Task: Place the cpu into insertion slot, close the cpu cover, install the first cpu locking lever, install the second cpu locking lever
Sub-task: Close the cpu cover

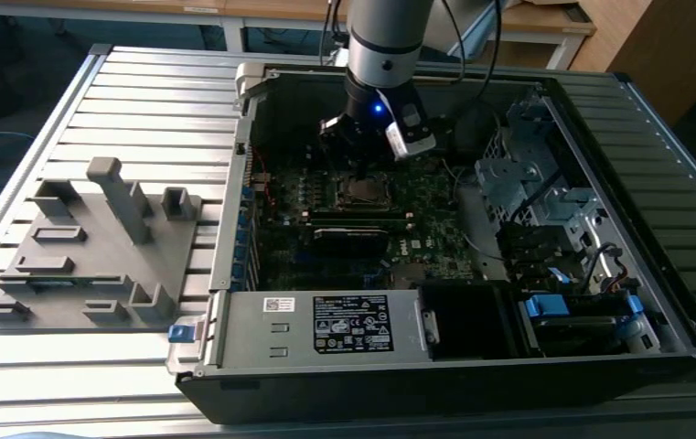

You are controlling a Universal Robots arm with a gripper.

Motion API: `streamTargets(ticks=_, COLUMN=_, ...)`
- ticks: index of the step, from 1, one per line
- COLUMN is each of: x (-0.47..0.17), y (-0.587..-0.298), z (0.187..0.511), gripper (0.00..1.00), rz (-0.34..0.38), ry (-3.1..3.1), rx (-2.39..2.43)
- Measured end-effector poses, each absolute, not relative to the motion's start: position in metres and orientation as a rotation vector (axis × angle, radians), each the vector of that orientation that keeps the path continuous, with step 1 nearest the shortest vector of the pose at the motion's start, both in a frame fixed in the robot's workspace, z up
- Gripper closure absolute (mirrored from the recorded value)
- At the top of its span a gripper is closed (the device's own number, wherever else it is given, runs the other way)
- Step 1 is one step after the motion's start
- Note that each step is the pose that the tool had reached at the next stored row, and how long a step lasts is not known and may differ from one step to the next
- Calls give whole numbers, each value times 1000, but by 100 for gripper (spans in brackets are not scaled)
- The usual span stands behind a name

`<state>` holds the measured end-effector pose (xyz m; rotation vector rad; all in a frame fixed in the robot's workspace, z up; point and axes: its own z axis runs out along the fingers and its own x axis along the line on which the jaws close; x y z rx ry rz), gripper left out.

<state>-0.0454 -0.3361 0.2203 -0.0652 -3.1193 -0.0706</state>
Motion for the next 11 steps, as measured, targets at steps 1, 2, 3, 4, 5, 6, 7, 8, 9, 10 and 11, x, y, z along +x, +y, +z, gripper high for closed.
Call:
streamTargets(ticks=1, x=-45, y=-336, z=220, gripper=89, rz=-71, ry=-3120, rx=-68)
streamTargets(ticks=2, x=-45, y=-336, z=220, gripper=89, rz=-71, ry=-3122, rx=-71)
streamTargets(ticks=3, x=-45, y=-336, z=219, gripper=89, rz=-71, ry=-3127, rx=-73)
streamTargets(ticks=4, x=-45, y=-336, z=219, gripper=89, rz=-71, ry=-3132, rx=-75)
streamTargets(ticks=5, x=-45, y=-336, z=219, gripper=89, rz=-72, ry=-3138, rx=-76)
streamTargets(ticks=6, x=-45, y=-336, z=218, gripper=89, rz=-72, ry=-3143, rx=-76)
streamTargets(ticks=7, x=-45, y=-336, z=218, gripper=89, rz=-72, ry=-3148, rx=-76)
streamTargets(ticks=8, x=-45, y=-336, z=218, gripper=89, rz=-73, ry=-3152, rx=-77)
streamTargets(ticks=9, x=-45, y=-336, z=218, gripper=89, rz=-73, ry=-3154, rx=-77)
streamTargets(ticks=10, x=-45, y=-336, z=218, gripper=89, rz=-73, ry=-3155, rx=-78)
streamTargets(ticks=11, x=-45, y=-336, z=218, gripper=89, rz=-73, ry=-3156, rx=-78)
